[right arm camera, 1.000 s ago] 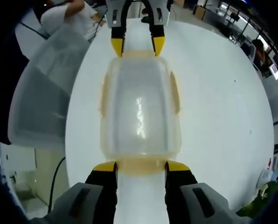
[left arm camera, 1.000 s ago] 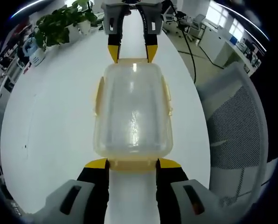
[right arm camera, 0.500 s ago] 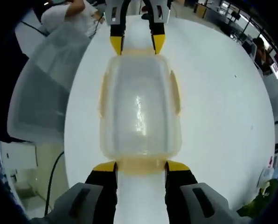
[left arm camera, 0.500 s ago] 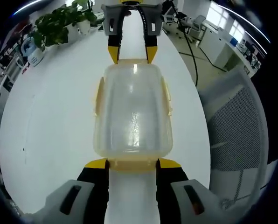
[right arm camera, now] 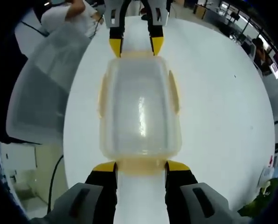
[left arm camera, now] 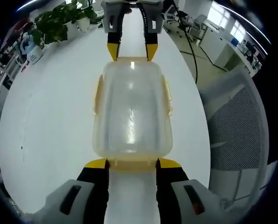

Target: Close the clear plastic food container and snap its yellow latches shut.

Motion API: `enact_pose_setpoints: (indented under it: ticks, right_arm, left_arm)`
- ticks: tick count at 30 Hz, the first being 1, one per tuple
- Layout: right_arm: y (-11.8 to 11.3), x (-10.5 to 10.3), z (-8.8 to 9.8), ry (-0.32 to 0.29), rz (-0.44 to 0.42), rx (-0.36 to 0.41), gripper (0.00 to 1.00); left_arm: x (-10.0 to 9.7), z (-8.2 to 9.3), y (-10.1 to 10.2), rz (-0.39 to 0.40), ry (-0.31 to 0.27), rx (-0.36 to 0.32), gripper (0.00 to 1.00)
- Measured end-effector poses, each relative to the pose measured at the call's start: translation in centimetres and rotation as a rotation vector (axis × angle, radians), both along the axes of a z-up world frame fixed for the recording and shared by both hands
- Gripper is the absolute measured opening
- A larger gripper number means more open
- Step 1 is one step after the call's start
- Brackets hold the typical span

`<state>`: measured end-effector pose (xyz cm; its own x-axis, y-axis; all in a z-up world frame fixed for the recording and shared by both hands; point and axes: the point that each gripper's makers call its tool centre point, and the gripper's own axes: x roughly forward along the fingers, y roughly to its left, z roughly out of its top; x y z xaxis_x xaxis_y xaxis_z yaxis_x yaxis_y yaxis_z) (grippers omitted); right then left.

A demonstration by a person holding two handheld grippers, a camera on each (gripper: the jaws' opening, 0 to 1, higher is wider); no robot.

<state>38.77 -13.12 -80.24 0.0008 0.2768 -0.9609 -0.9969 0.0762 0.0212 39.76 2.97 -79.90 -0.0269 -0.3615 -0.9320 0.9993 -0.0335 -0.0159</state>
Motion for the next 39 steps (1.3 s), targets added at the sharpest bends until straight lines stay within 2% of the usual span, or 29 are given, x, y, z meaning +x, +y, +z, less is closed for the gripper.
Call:
enact_pose_setpoints:
  ticks: [39]
  right_arm:
    - [-0.3,-0.28,-0.48,-0.018,-0.013,0.003,0.4]
  left_arm:
    - [0.08,-0.53,0.05,-0.009,-0.032,0.011,0.41]
